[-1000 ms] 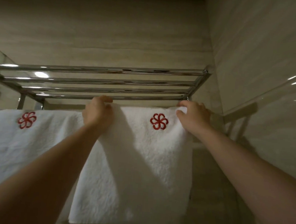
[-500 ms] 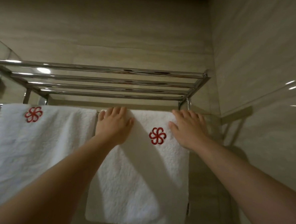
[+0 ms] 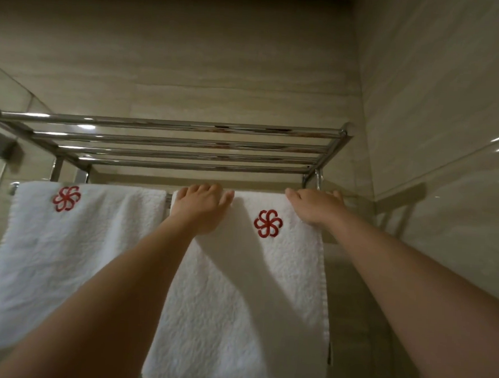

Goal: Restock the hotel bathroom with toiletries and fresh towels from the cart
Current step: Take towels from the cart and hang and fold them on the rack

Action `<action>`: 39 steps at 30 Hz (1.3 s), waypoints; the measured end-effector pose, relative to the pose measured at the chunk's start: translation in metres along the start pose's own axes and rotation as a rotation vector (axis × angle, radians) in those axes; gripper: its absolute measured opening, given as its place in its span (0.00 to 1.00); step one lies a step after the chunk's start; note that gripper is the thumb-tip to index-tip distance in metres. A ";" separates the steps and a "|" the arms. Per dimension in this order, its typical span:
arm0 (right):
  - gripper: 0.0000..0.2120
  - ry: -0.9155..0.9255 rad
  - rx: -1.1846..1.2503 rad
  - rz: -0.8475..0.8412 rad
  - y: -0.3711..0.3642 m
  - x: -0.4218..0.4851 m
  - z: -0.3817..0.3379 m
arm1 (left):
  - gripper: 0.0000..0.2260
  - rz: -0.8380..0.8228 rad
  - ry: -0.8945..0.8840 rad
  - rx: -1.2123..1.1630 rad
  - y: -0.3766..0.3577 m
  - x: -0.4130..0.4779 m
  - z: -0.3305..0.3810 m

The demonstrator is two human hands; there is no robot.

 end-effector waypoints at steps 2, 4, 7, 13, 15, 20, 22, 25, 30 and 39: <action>0.29 -0.007 -0.028 -0.012 0.000 0.007 0.000 | 0.27 0.000 0.029 0.004 0.002 0.006 -0.001; 0.29 -0.023 -0.079 0.010 0.000 0.012 0.001 | 0.27 -0.003 0.052 -0.002 0.005 0.010 -0.001; 0.28 -0.027 -0.150 0.028 0.001 0.017 0.001 | 0.28 0.005 0.093 -0.013 0.006 0.017 -0.004; 0.31 -0.053 -0.137 -0.095 0.000 0.026 0.003 | 0.26 -0.028 0.088 -0.004 0.004 0.026 -0.002; 0.30 -0.015 -0.099 -0.091 0.002 0.022 0.001 | 0.23 -0.037 0.011 0.007 0.004 0.023 0.005; 0.26 0.088 -0.121 0.077 0.009 0.007 -0.002 | 0.19 -0.036 -0.061 0.021 -0.002 0.009 0.016; 0.25 0.109 -0.147 0.111 0.012 0.003 -0.002 | 0.18 -0.003 -0.075 0.023 -0.002 0.005 0.018; 0.24 0.150 -0.197 0.154 0.017 -0.008 0.001 | 0.19 0.031 -0.093 -0.006 -0.001 -0.002 0.022; 0.21 0.210 -0.253 0.207 0.021 -0.026 0.007 | 0.22 0.056 -0.135 -0.026 0.002 -0.011 0.026; 0.20 0.222 -0.190 0.239 0.025 -0.050 0.011 | 0.23 0.041 -0.212 -0.106 0.011 -0.034 0.048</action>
Point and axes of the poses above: each hand's wrist, its own x-axis towards the middle knuckle, its own y-axis out of the back of the hand, z = x × y, the point moved 6 cm from there along x, towards the middle knuckle, and after that the axes turned 2 degrees about z, right-handed, at the moved point
